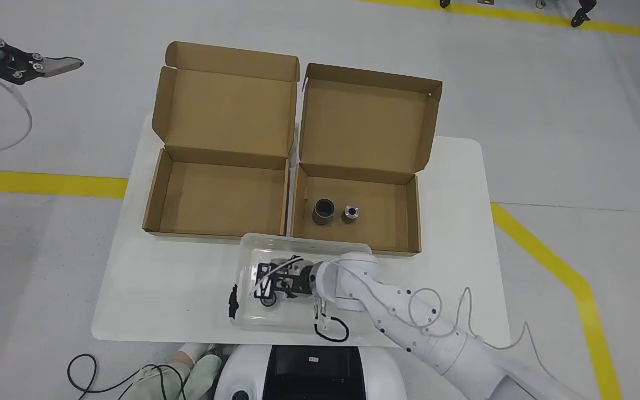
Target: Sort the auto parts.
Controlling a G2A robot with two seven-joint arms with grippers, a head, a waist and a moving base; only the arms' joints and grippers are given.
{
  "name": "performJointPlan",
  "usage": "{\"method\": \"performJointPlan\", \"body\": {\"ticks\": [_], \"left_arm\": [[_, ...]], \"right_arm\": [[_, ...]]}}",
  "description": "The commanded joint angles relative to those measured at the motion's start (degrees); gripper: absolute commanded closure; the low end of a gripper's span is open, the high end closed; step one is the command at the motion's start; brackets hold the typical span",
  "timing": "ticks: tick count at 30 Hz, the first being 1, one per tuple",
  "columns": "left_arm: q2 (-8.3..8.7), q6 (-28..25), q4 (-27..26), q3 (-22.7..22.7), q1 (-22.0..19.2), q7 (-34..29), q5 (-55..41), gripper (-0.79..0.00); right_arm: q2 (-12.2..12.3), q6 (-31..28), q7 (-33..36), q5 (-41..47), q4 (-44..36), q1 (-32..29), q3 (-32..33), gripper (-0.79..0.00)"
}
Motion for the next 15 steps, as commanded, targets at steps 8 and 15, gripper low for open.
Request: {"method": "performJointPlan", "body": {"ticks": [8, 15], "left_arm": [[0.00, 0.00, 0.00, 0.00, 0.00, 0.00, 0.00, -0.785], [0.00, 0.00, 0.00, 0.00, 0.00, 0.00, 0.00, -0.785]], "right_arm": [[1.72, -1.78, -12.33, 0.16, -5.17, -3.93, 4.18, 0.000], [2.96, -2.41, -24.80, 0.35, -8.23, -7.33, 7.70, 0.000]]}}
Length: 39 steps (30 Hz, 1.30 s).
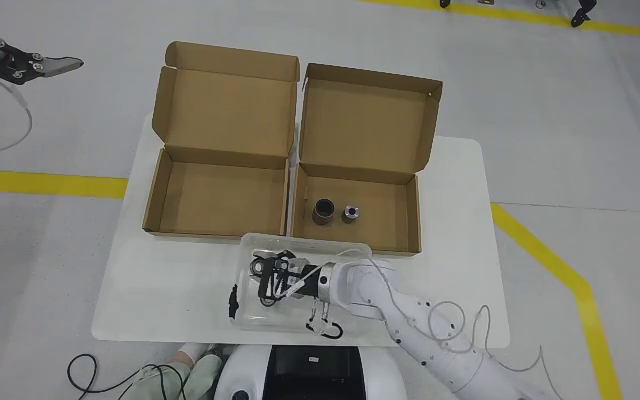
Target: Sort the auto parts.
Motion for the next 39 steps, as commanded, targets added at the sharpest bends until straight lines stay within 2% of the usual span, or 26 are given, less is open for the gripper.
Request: {"method": "performJointPlan", "body": {"ticks": [1, 8, 17, 26, 32, 36, 39], "left_arm": [[0.00, 0.00, 0.00, 0.00, 0.00, 0.00, 0.00, -0.785], [0.00, 0.00, 0.00, 0.00, 0.00, 0.00, 0.00, -0.785], [0.00, 0.00, 0.00, 0.00, 0.00, 0.00, 0.00, -0.785], [0.00, 0.00, 0.00, 0.00, 0.00, 0.00, 0.00, -0.785], [0.00, 0.00, 0.00, 0.00, 0.00, 0.00, 0.00, -0.785], [0.00, 0.00, 0.00, 0.00, 0.00, 0.00, 0.00, -0.785], [0.00, 0.00, 0.00, 0.00, 0.00, 0.00, 0.00, -0.785]], "right_arm": [[0.19, -0.45, -2.16, -0.26, -1.02, -0.34, 0.54, 0.000], [0.71, -3.35, -10.56, 0.29, -3.15, 0.33, 3.45, 0.000], [1.53, -2.45, -18.43, -1.14, -8.31, 0.04, 8.18, 0.000], [2.24, -3.30, -16.13, 0.51, -17.06, 0.28, 12.82, 0.000], [2.69, -2.97, -12.23, 2.50, -23.69, -0.49, 15.82, 0.000], [2.91, -3.77, -10.09, 4.92, -25.74, 0.03, 17.86, 0.000], [2.48, -3.42, -9.00, 7.33, -25.35, 2.68, 17.18, 0.000]]}}
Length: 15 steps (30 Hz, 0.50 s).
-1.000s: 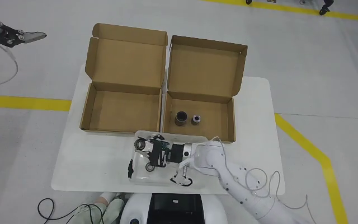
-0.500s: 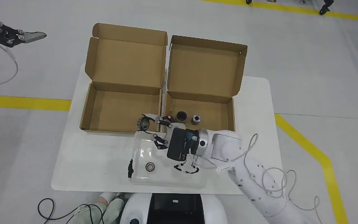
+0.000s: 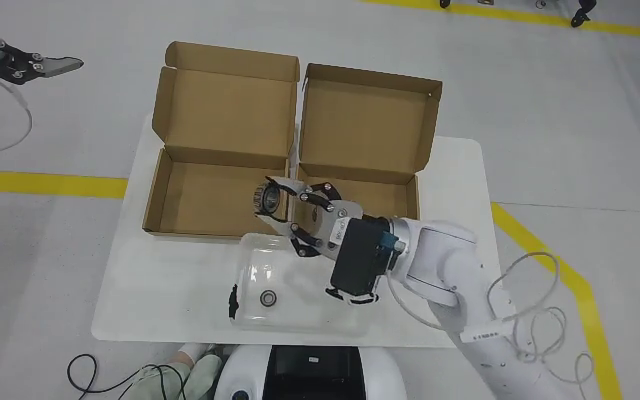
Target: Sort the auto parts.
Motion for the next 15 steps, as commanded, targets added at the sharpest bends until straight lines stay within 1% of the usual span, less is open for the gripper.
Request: {"method": "performJointPlan", "body": {"ticks": [1, 5, 9, 12, 15], "left_arm": [[0.00, 0.00, 0.00, 0.00, 0.00, 0.00, 0.00, -0.785], [0.00, 0.00, 0.00, 0.00, 0.00, 0.00, 0.00, -0.785], [0.00, 0.00, 0.00, 0.00, 0.00, 0.00, 0.00, -0.785], [0.00, 0.00, 0.00, 0.00, 0.00, 0.00, 0.00, -0.785], [0.00, 0.00, 0.00, 0.00, 0.00, 0.00, 0.00, -0.785]], "right_arm": [[-0.42, 0.29, 0.35, 1.58, 0.95, 2.25, -1.12, 0.000], [-1.00, 1.08, 1.15, 2.94, 1.93, 5.53, -2.00, 0.000], [-1.25, 1.49, 2.12, 4.27, 1.71, 7.09, -1.82, 0.000], [-1.09, 0.80, 2.13, 5.40, 1.81, 7.35, -0.06, 0.000], [-0.72, -0.32, 1.77, 5.49, 0.82, 5.99, 1.66, 0.000]]}}
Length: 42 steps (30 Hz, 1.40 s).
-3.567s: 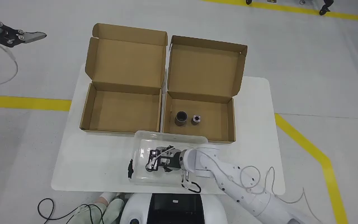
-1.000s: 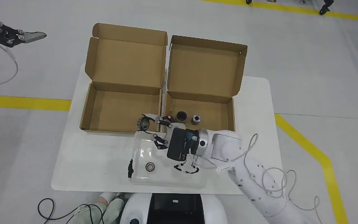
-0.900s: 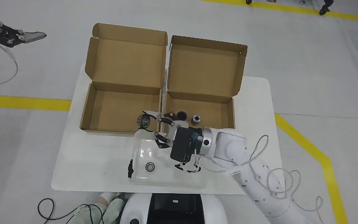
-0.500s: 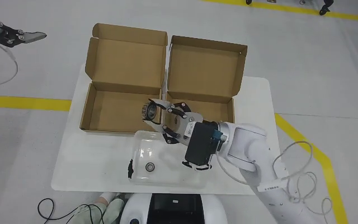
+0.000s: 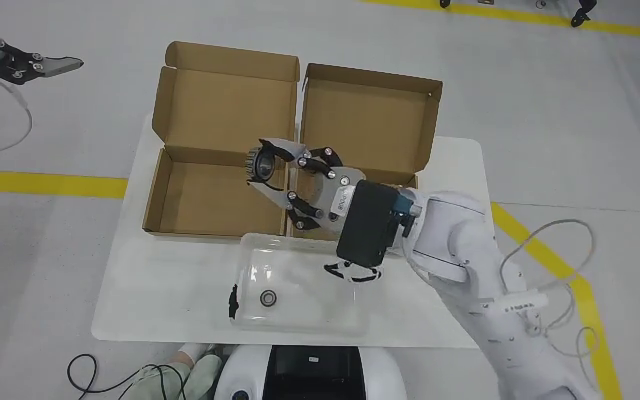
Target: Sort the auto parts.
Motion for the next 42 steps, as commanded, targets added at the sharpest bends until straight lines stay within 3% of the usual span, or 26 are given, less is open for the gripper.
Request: {"method": "performJointPlan", "body": {"ticks": [1, 12, 20, 31, 42], "left_arm": [[0.00, 0.00, 0.00, 0.00, 0.00, 0.00, 0.00, -0.785], [0.00, 0.00, 0.00, 0.00, 0.00, 0.00, 0.00, -0.785], [0.00, 0.00, 0.00, 0.00, 0.00, 0.00, 0.00, -0.785], [0.00, 0.00, 0.00, 0.00, 0.00, 0.00, 0.00, -0.785], [0.00, 0.00, 0.00, 0.00, 0.00, 0.00, 0.00, -0.785]], "right_arm": [[0.29, -0.77, -0.16, -0.26, -0.94, -1.27, 1.07, 0.000], [1.05, -2.09, 0.38, -1.98, -2.36, -3.87, 4.00, 0.000], [0.76, -0.11, 3.75, -2.15, 2.57, -4.40, 0.74, 0.000], [-0.17, 1.43, 8.01, -2.69, 13.82, -3.27, -5.15, 0.000], [-3.05, 3.74, 16.39, 0.32, 28.98, 4.24, -13.15, 0.000]]}}
